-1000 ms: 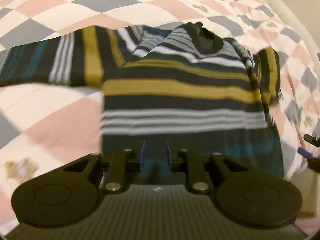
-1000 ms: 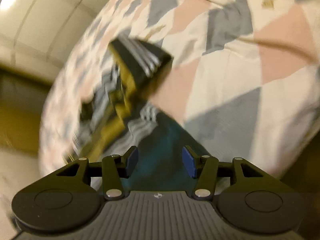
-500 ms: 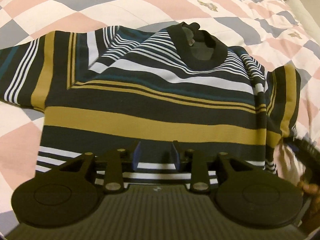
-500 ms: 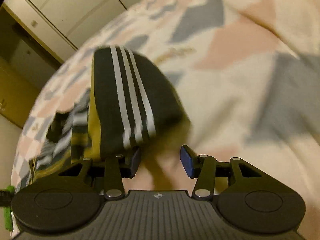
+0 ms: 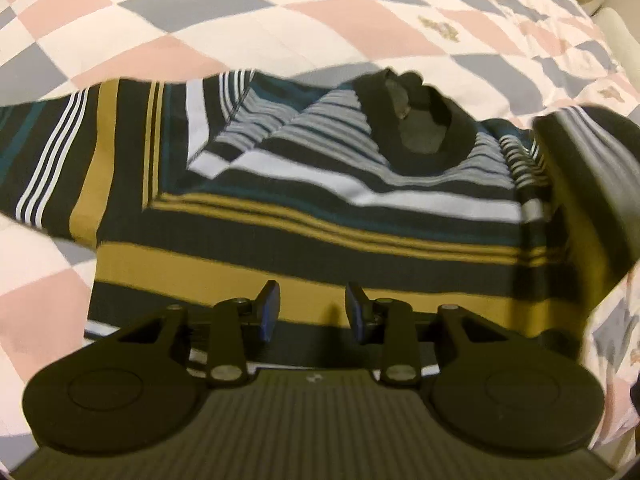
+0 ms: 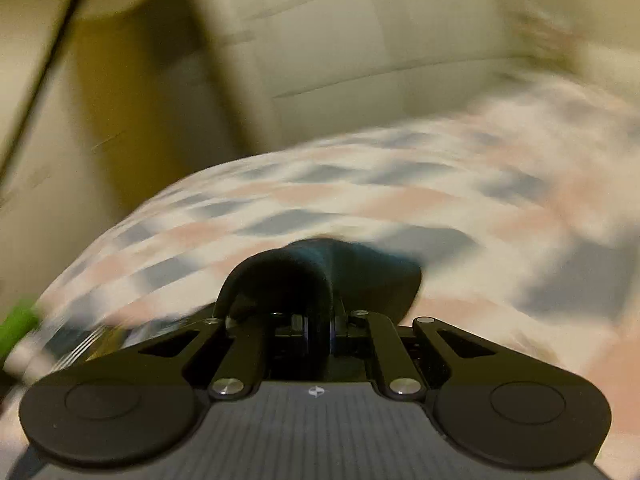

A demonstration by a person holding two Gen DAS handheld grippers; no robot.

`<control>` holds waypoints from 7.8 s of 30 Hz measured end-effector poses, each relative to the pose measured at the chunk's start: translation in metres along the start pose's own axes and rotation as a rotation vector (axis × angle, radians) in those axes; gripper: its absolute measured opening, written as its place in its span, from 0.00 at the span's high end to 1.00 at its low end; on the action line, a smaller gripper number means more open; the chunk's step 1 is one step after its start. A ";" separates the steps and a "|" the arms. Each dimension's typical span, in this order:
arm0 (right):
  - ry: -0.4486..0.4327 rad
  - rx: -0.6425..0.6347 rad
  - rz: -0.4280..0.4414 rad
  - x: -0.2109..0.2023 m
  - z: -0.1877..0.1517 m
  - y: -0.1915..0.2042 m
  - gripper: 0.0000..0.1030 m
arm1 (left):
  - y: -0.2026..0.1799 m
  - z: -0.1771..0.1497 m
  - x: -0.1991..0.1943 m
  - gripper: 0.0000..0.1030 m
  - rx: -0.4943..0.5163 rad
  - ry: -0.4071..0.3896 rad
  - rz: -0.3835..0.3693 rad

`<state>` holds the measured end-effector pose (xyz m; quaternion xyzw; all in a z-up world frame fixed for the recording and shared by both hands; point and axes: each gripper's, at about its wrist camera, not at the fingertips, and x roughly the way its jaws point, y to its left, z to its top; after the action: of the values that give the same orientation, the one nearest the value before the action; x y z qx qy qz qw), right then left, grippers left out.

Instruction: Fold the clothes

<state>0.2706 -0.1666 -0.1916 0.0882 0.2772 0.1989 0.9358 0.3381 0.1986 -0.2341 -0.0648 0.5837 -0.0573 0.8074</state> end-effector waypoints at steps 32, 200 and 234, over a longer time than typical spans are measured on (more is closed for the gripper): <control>0.235 1.589 0.150 0.031 -0.151 -0.078 0.60 | 0.038 0.009 -0.004 0.68 0.025 0.001 -0.063; 0.500 0.719 -0.060 -0.135 -0.175 -0.002 0.94 | 0.149 -0.174 -0.097 0.97 -0.048 -0.057 -0.156; 0.350 0.738 -0.472 -0.201 -0.157 0.066 0.39 | 0.112 -0.164 -0.134 0.63 0.129 -0.006 0.088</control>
<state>0.0075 -0.1828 -0.2067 0.3147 0.4953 -0.1194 0.8009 0.1425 0.3255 -0.1788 0.0130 0.5785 -0.0591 0.8134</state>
